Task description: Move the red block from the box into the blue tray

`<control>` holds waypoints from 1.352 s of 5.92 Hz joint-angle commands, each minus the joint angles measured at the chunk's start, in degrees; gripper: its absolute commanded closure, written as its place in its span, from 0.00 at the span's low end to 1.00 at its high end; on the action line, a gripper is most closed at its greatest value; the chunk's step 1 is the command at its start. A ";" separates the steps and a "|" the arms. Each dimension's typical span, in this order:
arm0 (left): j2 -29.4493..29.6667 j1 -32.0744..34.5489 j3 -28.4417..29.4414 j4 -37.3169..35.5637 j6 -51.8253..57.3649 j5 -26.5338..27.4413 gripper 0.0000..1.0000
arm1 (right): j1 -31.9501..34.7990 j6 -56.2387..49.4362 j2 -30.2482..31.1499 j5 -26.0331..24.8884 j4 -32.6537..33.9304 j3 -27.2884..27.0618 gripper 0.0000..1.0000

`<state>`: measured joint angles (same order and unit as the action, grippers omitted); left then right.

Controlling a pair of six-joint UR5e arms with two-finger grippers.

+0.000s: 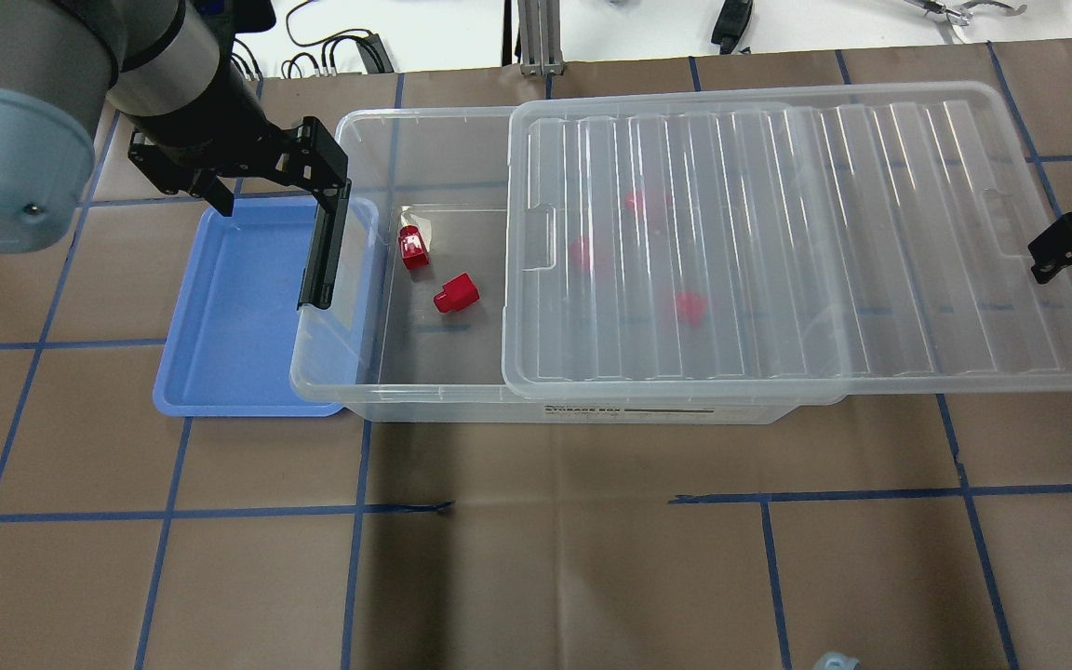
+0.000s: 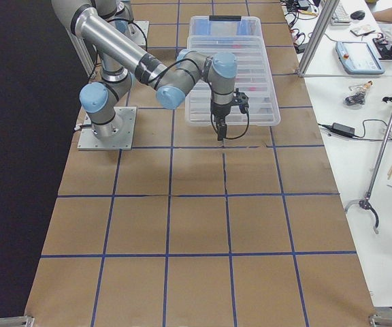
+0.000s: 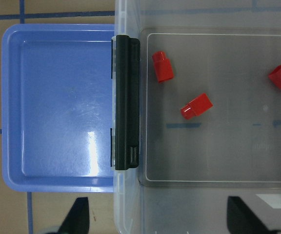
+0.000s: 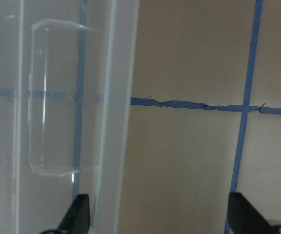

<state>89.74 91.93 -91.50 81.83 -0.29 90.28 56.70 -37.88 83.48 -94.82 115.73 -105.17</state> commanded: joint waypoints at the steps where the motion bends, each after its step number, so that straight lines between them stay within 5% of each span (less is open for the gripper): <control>1: 0.35 -0.09 0.09 -0.17 2.12 -0.11 0.02 | -0.89 -0.62 0.02 -2.37 -0.07 0.84 0.00; 4: 2.98 -0.18 -0.77 -0.70 38.48 0.07 0.02 | -0.10 6.01 4.12 -1.34 -2.69 0.93 0.00; 6: 7.80 1.57 0.53 -1.32 56.35 -0.02 0.02 | 4.44 17.26 10.46 2.96 -12.51 2.15 0.00; 8: 10.97 3.94 -0.77 -7.85 66.18 -0.11 0.02 | 13.30 29.98 9.70 3.06 -23.39 10.81 0.00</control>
<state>99.04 94.78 -91.45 77.87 61.88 90.27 65.64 -14.81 93.48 -91.97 97.86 -98.67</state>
